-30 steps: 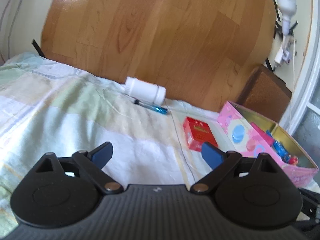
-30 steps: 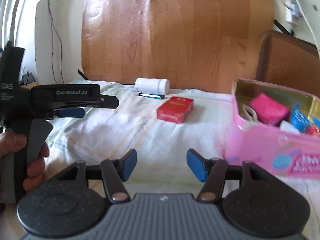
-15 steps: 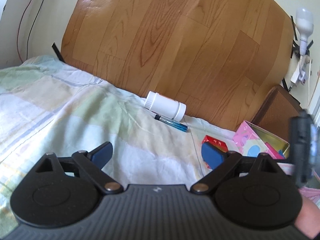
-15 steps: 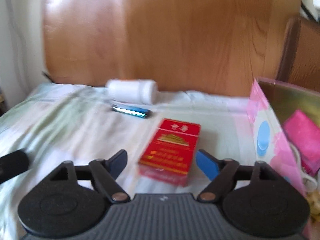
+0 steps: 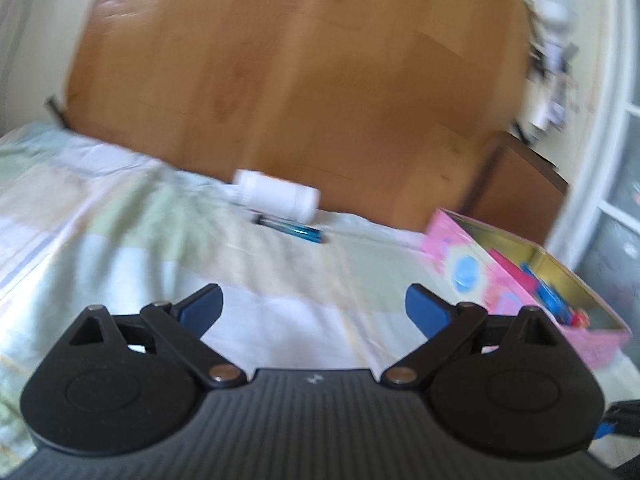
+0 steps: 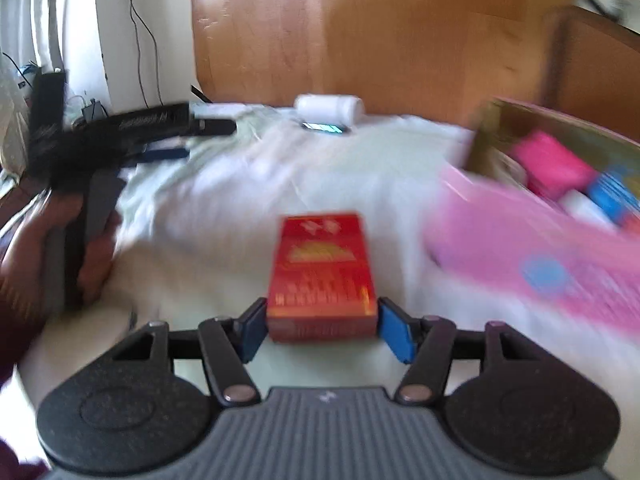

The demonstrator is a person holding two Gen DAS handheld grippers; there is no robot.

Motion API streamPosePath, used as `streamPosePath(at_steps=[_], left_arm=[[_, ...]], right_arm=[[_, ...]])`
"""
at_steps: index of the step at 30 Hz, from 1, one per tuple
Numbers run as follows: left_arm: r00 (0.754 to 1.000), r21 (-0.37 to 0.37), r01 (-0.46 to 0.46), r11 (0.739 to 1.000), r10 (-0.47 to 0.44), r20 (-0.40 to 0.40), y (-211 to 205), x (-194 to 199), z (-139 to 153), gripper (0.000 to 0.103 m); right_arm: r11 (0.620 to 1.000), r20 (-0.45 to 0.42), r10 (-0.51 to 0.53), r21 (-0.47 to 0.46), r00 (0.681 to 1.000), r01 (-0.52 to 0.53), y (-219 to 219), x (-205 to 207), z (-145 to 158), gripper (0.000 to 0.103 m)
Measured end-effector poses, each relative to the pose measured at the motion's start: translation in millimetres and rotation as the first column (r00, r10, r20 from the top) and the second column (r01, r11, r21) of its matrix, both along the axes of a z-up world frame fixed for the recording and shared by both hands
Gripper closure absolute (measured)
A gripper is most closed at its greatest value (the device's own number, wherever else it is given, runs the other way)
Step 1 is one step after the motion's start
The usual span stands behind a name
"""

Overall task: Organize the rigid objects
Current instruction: 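Move the right gripper toward the red cigarette box, then close the right gripper on the red cigarette box and lift it, then carry the red box into the pink tin and release it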

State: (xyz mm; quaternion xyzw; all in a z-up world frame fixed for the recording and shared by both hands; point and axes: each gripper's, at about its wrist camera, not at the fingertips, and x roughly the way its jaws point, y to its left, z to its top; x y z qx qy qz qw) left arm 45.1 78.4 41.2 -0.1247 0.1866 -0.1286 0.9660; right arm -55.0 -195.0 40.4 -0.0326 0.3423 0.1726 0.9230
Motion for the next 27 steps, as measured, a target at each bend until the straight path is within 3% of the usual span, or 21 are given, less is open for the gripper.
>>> streamPosePath(at_steps=[2,4,6,8,11,16,18,20,23,27], left_arm=[[0.998,0.005,0.062,0.998,-0.062,-0.003,-11.1,-4.2,1.7,0.004],[0.989,-0.023,0.144,0.989,-0.144,-0.024,-25.4,-10.0,4.1,0.004],[0.97,-0.029,0.238,0.971,-0.239,-0.032,-46.0,-18.9,7.4,0.004],[0.946,-0.047,0.318,0.947,-0.32,-0.045,-63.6,-27.2,9.8,0.004],[0.908,-0.089,0.404,0.911,-0.411,-0.087,-80.5,-35.7,11.1,0.004],[0.87,-0.121,0.435,0.892,-0.451,-0.198,-96.8,-39.0,-2.7,0.006],[0.851,-0.12,0.444,0.888,-0.46,-0.254,-106.2,-37.5,-15.4,0.014],[0.847,-0.092,0.469,0.879,-0.477,-0.235,-116.0,-43.3,-19.0,0.018],[0.857,-0.05,0.469,0.882,-0.469,-0.214,-126.4,-44.0,-4.9,0.018],[0.86,-0.107,0.491,0.864,-0.501,-0.098,-133.7,-34.3,31.7,0.018]], right_arm=[[0.993,0.039,-0.106,-0.045,0.994,0.108,-22.2,-25.9,0.5,0.033],[0.964,0.08,-0.248,-0.079,0.966,0.254,-42.4,-42.9,-0.7,0.031],[0.952,0.078,-0.306,-0.001,0.949,0.307,-58.8,-57.3,0.7,0.031],[0.959,0.089,-0.28,0.07,0.956,0.274,-57.6,-66.4,3.6,0.031],[0.985,0.137,-0.17,0.04,0.976,0.166,-34.8,-65.9,6.6,0.03],[0.998,0.143,-0.057,-0.017,0.988,0.06,-4.3,-38.9,0.1,0.031],[0.998,0.119,-0.049,-0.023,0.992,0.052,1.8,-24.2,-6.8,0.041],[0.999,0.099,-0.041,0.018,0.994,0.039,2.4,-16.3,-9.0,0.057],[0.999,0.187,-0.046,0.017,0.981,0.044,2.8,-22.5,1.1,0.058],[0.995,0.33,-0.098,0.045,0.939,0.088,-11.7,-33.7,24.6,0.059]])
